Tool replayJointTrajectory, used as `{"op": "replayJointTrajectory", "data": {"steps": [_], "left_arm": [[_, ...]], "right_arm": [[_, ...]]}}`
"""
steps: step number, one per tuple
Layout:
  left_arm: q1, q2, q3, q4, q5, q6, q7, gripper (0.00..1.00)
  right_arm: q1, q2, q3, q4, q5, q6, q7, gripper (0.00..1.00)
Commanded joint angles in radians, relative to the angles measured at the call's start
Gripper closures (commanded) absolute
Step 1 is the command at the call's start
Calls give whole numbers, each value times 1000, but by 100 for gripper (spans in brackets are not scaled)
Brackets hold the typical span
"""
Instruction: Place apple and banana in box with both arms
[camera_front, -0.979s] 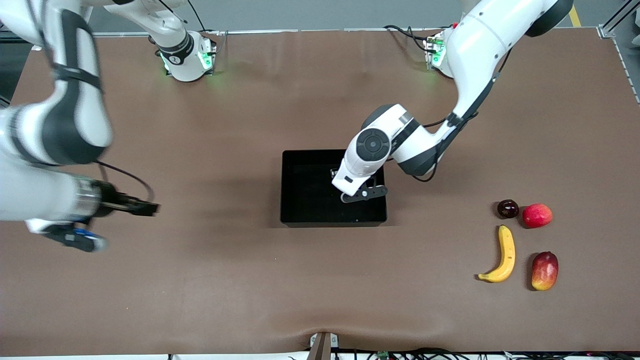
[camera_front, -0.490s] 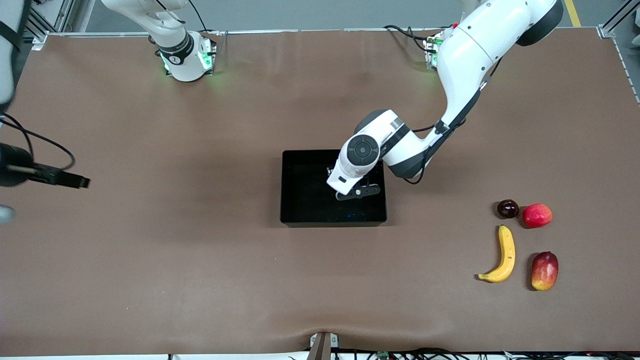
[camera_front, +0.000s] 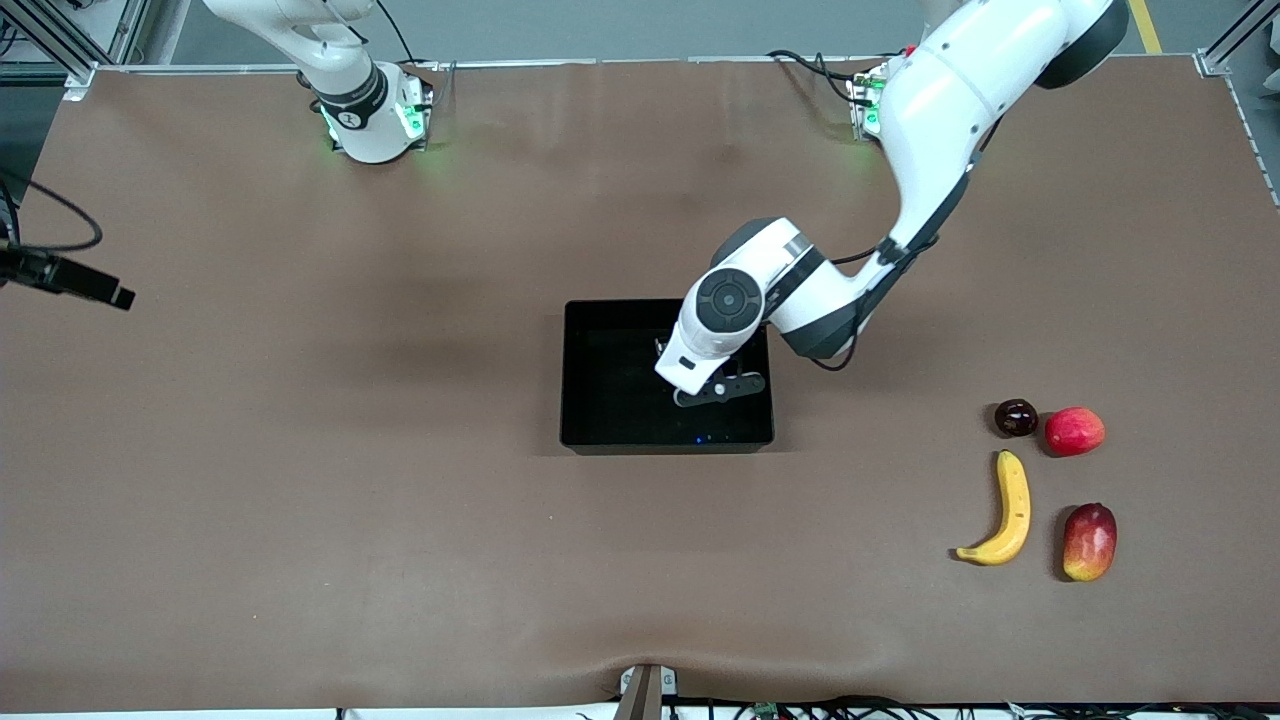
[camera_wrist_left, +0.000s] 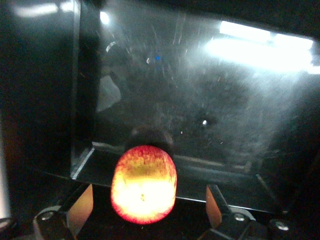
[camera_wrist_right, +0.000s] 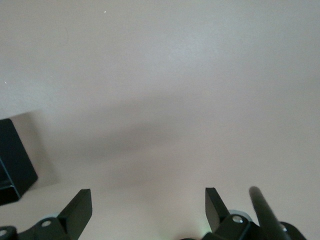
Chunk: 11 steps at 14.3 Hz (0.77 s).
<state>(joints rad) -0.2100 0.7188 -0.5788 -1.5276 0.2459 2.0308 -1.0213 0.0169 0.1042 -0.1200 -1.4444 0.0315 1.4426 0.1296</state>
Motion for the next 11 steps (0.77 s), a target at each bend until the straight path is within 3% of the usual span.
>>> {"op": "replayJointTrajectory", "data": {"steps": [1, 6, 11], "left_arm": [[52, -108, 5, 50, 20, -108, 9, 0], [208, -113, 8, 58, 23, -109, 244, 0], [349, -43, 40, 63, 131, -40, 533, 0]], "right_arm": [[-8, -81, 7, -122, -36, 64, -109, 0], [-11, -139, 13, -203, -39, 102, -134, 0], [-6, -179, 16, -229, -38, 93, -128, 0]]}}
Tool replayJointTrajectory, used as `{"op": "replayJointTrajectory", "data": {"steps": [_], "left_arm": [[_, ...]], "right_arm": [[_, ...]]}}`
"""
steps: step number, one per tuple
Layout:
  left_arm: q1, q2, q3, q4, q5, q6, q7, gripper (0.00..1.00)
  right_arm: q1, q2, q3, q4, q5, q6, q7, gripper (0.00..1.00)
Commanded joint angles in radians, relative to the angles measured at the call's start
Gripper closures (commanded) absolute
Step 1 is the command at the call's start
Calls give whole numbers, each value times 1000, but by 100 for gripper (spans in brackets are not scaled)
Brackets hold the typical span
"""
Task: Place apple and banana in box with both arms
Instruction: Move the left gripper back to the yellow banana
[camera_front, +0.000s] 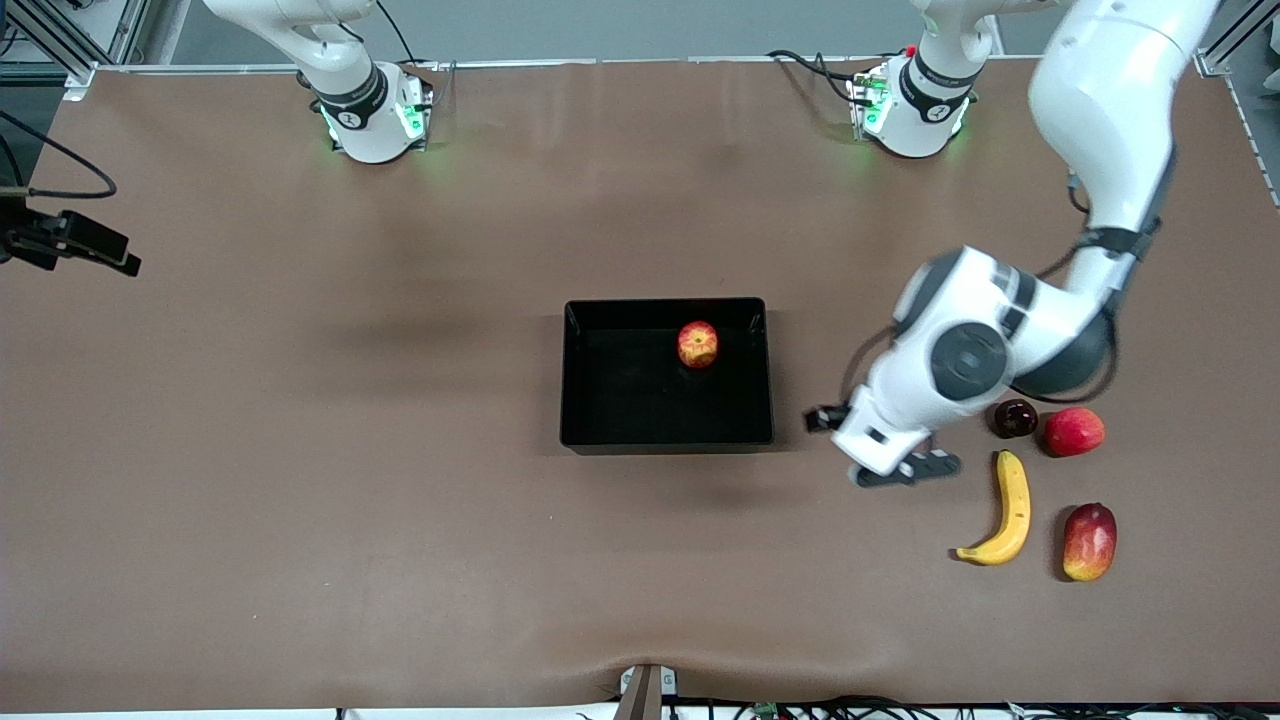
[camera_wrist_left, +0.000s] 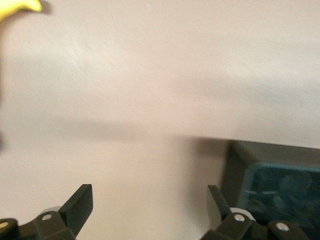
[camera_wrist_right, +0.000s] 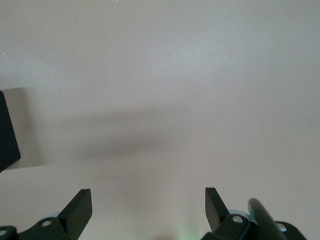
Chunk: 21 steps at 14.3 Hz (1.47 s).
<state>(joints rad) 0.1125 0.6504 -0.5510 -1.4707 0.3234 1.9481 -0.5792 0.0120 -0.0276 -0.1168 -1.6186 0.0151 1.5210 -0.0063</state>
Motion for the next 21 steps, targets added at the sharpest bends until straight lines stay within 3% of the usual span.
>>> {"op": "replayJointTrajectory", "data": {"steps": [1, 5, 9, 18, 20, 21], "left_arm": [[32, 35, 38, 6, 84, 81, 157, 0], [33, 57, 175, 7, 97, 190, 375, 0], [45, 71, 278, 7, 100, 225, 412, 0], [107, 166, 286, 9, 111, 310, 490, 10], [116, 173, 286, 9, 111, 310, 495, 25], [115, 175, 286, 9, 111, 310, 495, 41]], "right_arm": [[-10, -49, 9, -58, -21, 18, 8, 0], [-15, -38, 8, -72, -21, 62, 8, 0], [-21, -35, 6, -72, -21, 70, 8, 0], [-23, -34, 5, -72, -20, 71, 8, 0], [-29, -32, 5, -72, -20, 73, 8, 0], [-27, -32, 5, -72, -20, 73, 8, 0]]}}
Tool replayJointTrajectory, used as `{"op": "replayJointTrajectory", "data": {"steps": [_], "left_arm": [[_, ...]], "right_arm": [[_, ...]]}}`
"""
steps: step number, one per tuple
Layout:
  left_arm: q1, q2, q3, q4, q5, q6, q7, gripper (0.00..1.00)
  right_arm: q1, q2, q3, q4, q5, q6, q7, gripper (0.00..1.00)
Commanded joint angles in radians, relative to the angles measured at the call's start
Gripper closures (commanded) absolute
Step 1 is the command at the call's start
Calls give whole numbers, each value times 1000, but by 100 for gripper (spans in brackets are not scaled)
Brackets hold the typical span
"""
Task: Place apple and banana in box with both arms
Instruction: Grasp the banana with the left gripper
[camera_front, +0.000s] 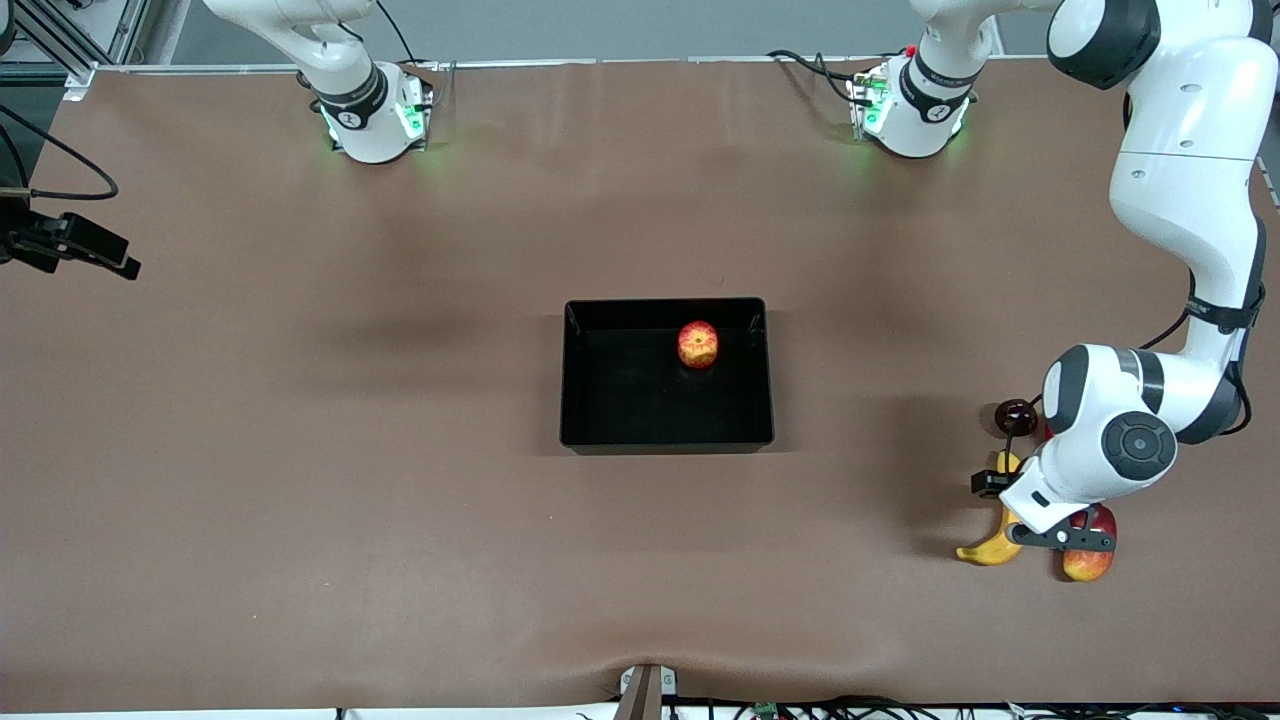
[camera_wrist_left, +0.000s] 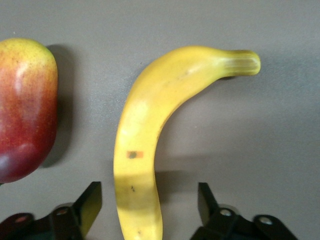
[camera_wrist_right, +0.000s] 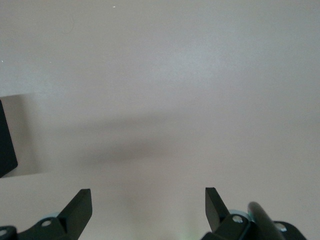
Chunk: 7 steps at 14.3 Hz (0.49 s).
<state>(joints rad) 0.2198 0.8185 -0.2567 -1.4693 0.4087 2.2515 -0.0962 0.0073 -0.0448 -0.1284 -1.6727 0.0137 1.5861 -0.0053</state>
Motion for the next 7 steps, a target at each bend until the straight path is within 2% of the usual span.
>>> {"op": "replayJointTrajectory", "data": {"steps": [1, 3, 5, 7], "left_arm": [[7, 7, -9, 6, 25, 7, 12, 63], [9, 5, -9, 6, 32, 7, 22, 100], [12, 1, -9, 7, 33, 7, 103, 100], [12, -13, -12, 7, 33, 5, 102, 100]], "right_arm": [[-24, -15, 16, -18, -17, 8, 7, 0], [-26, -14, 16, -18, -17, 9, 7, 0], [-21, -14, 18, -18, -14, 5, 7, 0], [-26, -12, 16, -16, -14, 9, 7, 0]]}}
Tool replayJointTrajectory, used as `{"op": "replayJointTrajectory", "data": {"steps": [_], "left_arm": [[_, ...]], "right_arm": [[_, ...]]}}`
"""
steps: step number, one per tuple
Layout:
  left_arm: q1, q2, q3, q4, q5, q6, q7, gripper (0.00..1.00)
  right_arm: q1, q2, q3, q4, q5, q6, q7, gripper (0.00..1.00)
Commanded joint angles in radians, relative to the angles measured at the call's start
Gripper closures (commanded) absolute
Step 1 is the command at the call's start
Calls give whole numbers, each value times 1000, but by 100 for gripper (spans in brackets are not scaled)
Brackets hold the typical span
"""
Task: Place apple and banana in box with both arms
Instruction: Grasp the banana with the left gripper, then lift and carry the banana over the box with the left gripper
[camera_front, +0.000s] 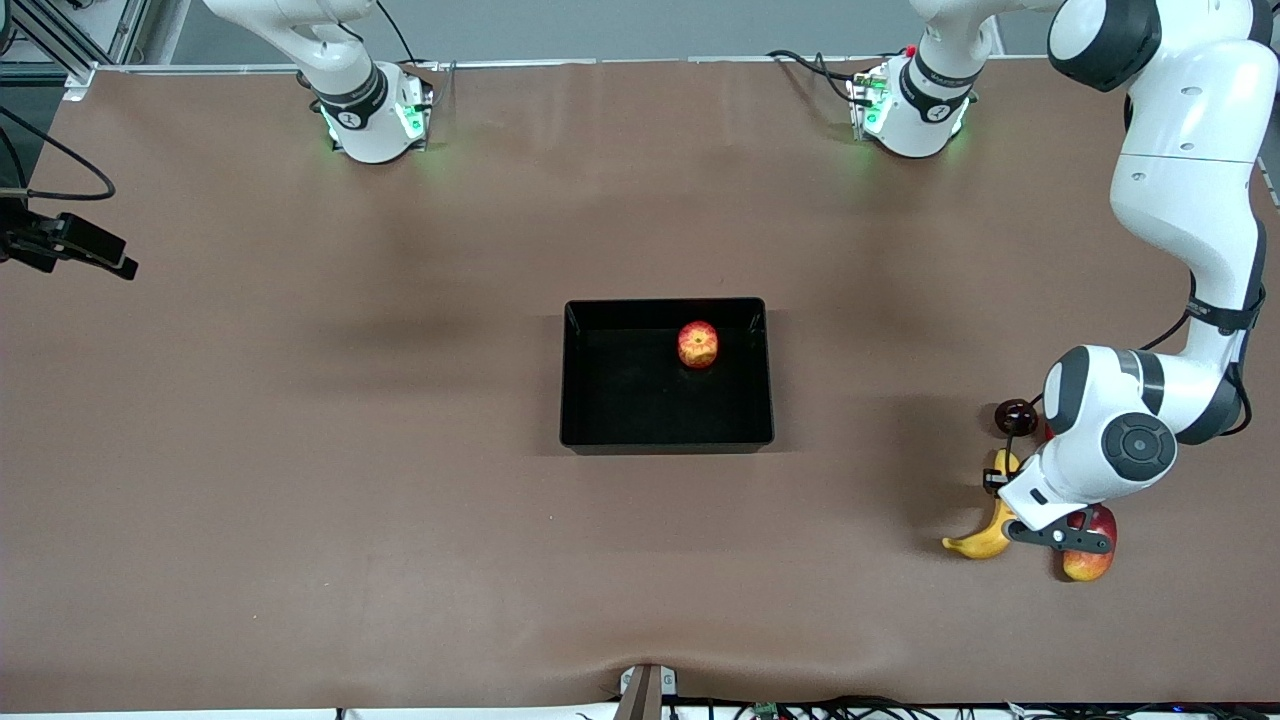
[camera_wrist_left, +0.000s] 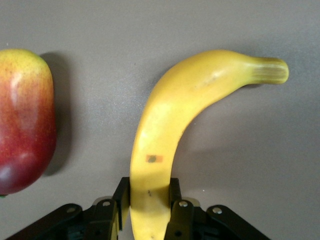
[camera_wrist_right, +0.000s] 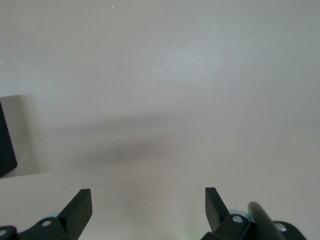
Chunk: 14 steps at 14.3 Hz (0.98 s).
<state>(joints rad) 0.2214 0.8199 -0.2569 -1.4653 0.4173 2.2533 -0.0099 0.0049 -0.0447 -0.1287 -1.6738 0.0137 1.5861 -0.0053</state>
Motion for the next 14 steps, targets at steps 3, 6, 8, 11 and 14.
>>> {"op": "replayJointTrajectory", "data": {"steps": [3, 6, 8, 11, 14], "left_arm": [[7, -63, -47, -1, 15, -23, 10, 100], [9, -131, -132, -10, 15, -101, 10, 100], [1, -183, -204, -7, 15, -173, -31, 100], [3, -223, -339, -7, 15, -268, -183, 100], [-23, -219, -481, -15, 17, -348, -452, 100]], "right_arm": [[-25, -12, 17, -17, -12, 6, 7, 0], [-26, -10, 17, -17, -12, 3, 7, 0], [-25, -9, 17, -17, -12, 5, 7, 0], [-26, -9, 17, -17, -12, 2, 8, 0], [-26, -9, 17, -17, -11, 2, 8, 0]]}}
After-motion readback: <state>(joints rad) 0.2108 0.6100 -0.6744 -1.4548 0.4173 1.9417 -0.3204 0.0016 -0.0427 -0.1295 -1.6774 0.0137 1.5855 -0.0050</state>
